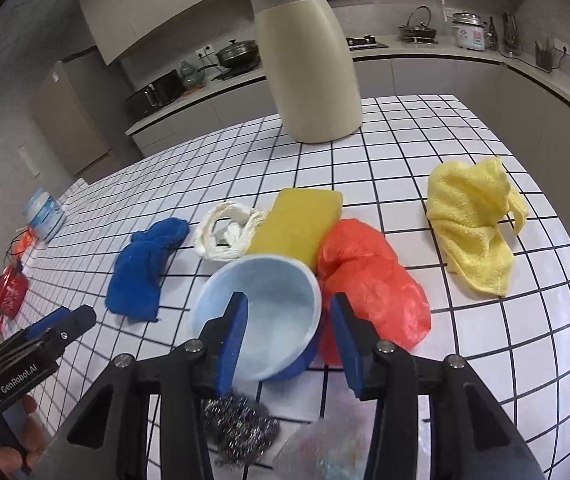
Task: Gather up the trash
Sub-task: 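Grasp the blue cloth with the left tool while the right tool grasps the blue bowl rim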
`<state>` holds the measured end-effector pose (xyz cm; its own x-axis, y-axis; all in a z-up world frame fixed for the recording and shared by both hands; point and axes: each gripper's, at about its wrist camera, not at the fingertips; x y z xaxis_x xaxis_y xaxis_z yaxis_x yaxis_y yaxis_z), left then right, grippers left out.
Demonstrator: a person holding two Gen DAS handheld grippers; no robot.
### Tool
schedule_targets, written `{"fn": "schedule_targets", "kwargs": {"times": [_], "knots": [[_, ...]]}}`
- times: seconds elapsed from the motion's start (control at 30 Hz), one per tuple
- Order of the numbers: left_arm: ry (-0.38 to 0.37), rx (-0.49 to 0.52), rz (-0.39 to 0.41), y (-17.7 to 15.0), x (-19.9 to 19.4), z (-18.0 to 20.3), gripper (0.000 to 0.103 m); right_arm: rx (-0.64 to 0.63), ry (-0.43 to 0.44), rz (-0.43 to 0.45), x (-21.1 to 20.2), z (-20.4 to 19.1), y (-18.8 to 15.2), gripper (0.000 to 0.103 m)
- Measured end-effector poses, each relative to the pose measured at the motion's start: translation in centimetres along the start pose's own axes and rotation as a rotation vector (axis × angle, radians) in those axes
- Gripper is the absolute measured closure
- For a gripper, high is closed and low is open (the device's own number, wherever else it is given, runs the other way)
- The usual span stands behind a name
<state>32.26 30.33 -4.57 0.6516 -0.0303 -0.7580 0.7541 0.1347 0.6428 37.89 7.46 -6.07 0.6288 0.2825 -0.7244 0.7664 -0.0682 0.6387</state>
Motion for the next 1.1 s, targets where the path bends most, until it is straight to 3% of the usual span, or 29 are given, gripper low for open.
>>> {"fn": "schedule_targets", "kwargs": {"times": [0.57, 0.63, 0.77, 0.8, 0.87, 1.0, 1.1], "knots": [[-0.026, 0.026, -0.09, 2.0, 6.4, -0.8, 0.039, 0.001, -0.064, -0.042, 2.9, -0.5, 0.5, 0.085], [-0.03, 0.026, -0.099, 2.0, 6.9, -0.8, 0.039, -0.006, -0.063, -0.046, 3.1, -0.6, 0.4, 0.095], [-0.039, 0.02, -0.104, 2.1, 7.5, -1.1, 0.039, -0.002, -0.051, -0.032, 3.1, -0.8, 0.5, 0.095], [-0.04, 0.022, -0.102, 2.1, 7.5, -1.1, 0.041, 0.0, -0.049, -0.029, 3.0, -0.9, 0.6, 0.095], [-0.042, 0.022, -0.098, 1.9, 7.6, -1.2, 0.057, 0.003, -0.048, -0.025, 3.1, -0.9, 0.7, 0.095], [-0.052, 0.031, -0.099, 1.3, 7.3, -1.1, 0.078, 0.017, -0.039, -0.031, 3.3, -0.8, 0.8, 0.095], [-0.067, 0.022, -0.105, 0.6, 6.7, -1.1, 0.081, 0.028, -0.031, -0.04, 3.5, -0.7, 0.7, 0.095]]}}
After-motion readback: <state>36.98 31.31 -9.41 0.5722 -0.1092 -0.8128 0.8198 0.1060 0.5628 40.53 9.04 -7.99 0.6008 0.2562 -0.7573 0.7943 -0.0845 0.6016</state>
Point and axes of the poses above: each gripper's, at about its wrist camera, not at the fingertips, and x roughly the way its jaws point, z to its right, y to its top, and after that the axes turned 1 degree about x, right-handed
